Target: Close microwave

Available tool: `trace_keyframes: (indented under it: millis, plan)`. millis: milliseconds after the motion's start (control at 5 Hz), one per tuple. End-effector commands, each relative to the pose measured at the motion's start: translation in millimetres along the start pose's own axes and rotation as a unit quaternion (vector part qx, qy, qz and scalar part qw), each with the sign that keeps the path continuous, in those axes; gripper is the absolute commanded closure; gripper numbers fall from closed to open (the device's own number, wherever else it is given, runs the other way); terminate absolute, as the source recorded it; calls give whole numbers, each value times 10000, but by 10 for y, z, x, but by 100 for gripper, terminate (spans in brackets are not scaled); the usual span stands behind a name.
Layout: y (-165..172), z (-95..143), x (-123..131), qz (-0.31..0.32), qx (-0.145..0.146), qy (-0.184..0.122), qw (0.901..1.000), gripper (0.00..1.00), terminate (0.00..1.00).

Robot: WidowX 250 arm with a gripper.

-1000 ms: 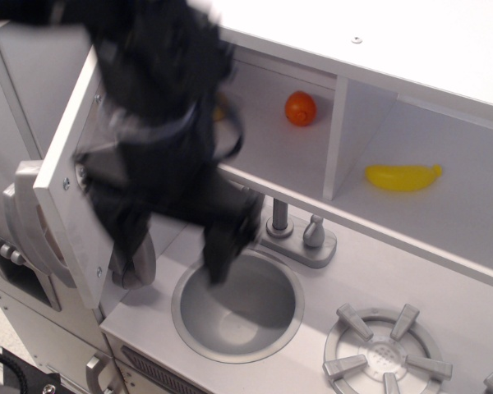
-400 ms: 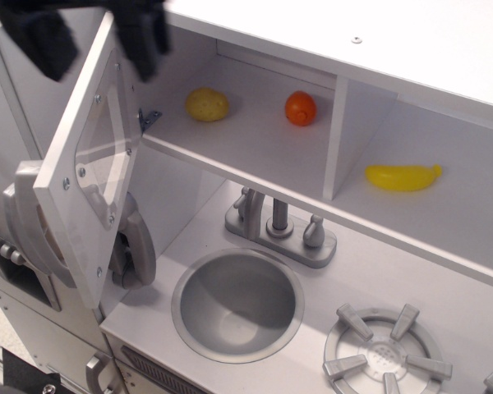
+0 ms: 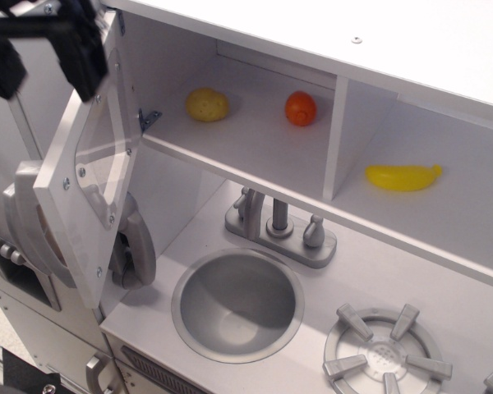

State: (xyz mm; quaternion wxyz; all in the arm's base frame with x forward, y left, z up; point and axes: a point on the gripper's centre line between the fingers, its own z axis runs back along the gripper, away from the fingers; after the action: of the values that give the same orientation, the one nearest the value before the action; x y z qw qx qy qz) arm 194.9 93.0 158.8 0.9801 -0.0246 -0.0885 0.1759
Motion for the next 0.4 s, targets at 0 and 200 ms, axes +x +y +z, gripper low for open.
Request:
trace_keyframes:
  millis: [0, 200]
  plan:
    - [64, -210, 59, 138, 239, -170, 9995, 0, 0]
    - [-4, -338, 68, 233, 224, -214, 9992, 0, 0]
